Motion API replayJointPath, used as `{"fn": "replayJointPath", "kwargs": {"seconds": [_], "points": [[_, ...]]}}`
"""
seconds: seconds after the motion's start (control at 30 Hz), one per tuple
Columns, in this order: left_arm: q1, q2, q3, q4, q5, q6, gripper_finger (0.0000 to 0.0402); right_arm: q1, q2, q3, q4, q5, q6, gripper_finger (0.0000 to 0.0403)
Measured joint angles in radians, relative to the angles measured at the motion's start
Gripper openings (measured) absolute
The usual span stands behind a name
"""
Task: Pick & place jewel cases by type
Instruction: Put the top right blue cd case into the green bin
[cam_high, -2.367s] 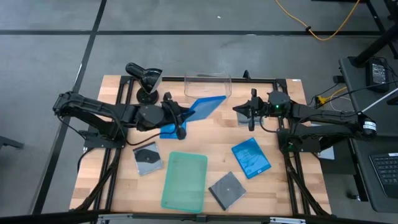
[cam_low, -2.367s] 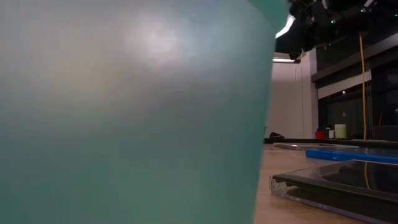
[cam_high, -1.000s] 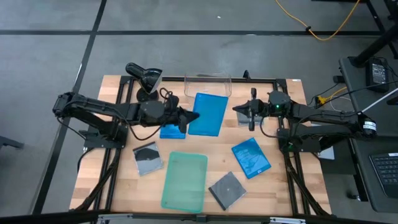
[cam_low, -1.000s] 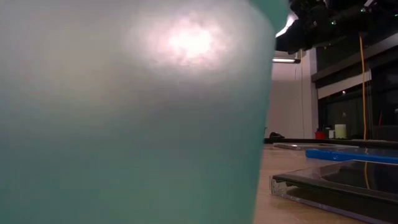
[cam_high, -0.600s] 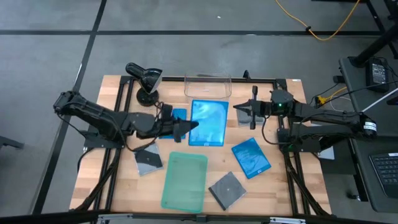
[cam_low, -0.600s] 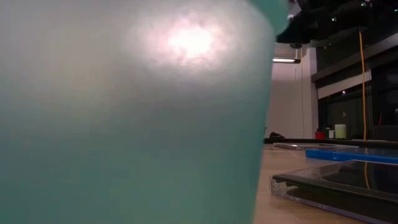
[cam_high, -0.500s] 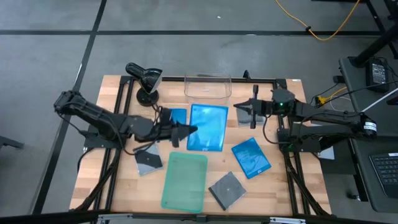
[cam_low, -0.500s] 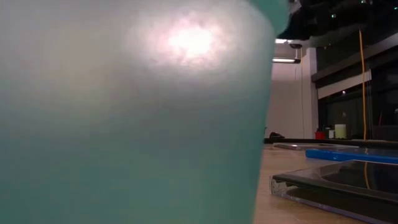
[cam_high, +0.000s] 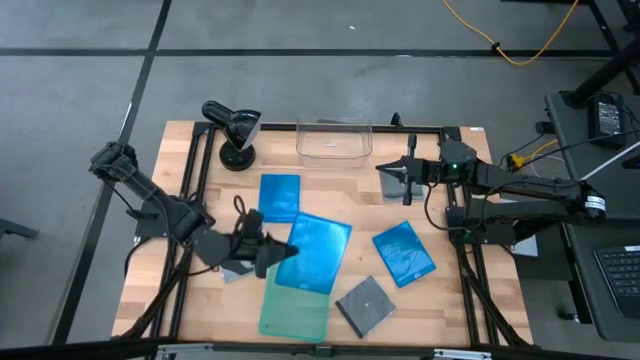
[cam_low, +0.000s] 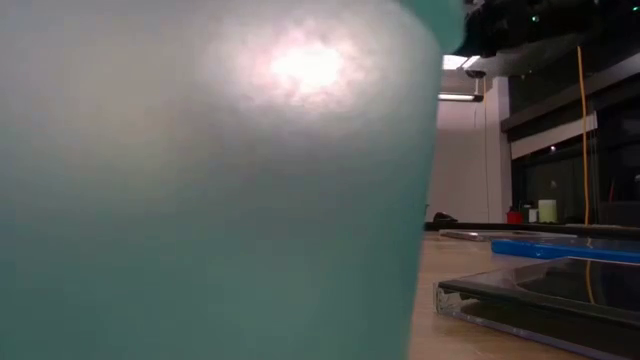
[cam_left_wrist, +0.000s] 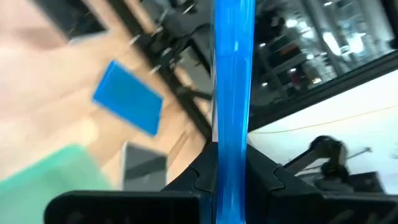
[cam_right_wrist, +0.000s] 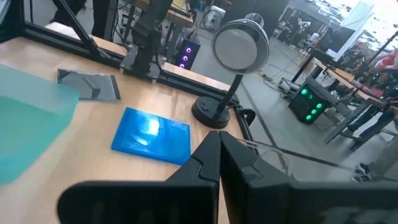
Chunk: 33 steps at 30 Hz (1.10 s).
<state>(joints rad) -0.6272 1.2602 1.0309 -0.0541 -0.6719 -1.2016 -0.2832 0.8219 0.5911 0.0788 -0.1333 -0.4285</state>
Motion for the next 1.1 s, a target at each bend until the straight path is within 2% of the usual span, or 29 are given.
{"fn": "replayJointPath", "kwargs": {"seconds": [0.17,0.53,0.8,1.1], "points": [[-0.061,0.026,0.0,-0.083,-0.028,-0.144,0.0031,0.0,0.0,0.0,0.0,0.0,0.035,0.0006],[-0.129,0.182,0.0,-0.078,0.002,-0.411,0.0031,0.0,0.0,0.0,-0.003,0.0,0.035,0.0006],[-0.155,0.284,0.0,-0.087,0.021,-0.588,0.0031,0.0,0.0,0.0,-0.003,0.0,0.035,0.0006],[-0.159,0.343,0.0,-0.116,0.053,-0.734,0.0031,0.0,0.0,0.0,-0.005,0.0,0.035,0.0006]]}}
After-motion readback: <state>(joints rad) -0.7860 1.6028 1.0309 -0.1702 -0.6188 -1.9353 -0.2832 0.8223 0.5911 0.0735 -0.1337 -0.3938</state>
